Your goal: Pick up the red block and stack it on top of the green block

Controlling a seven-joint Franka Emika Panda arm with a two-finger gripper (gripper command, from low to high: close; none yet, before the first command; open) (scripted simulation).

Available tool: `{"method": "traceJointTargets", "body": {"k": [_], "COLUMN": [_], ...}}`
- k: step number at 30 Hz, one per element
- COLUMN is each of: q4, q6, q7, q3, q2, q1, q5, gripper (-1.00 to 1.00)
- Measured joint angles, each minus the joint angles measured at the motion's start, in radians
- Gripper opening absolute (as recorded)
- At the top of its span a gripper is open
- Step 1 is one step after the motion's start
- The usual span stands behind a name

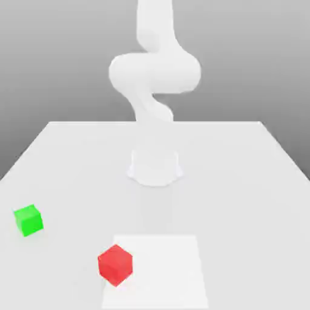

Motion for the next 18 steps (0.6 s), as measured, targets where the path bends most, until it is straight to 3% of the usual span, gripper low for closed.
{"method": "traceJointTargets", "body": {"k": [18], "q4": [-0.253], "q6": [0.325], "q7": [0.404], "q3": [0.024], "q2": [0.659], "q1": [-0.178], "q5": [-0.041], "gripper": [0.00]}}
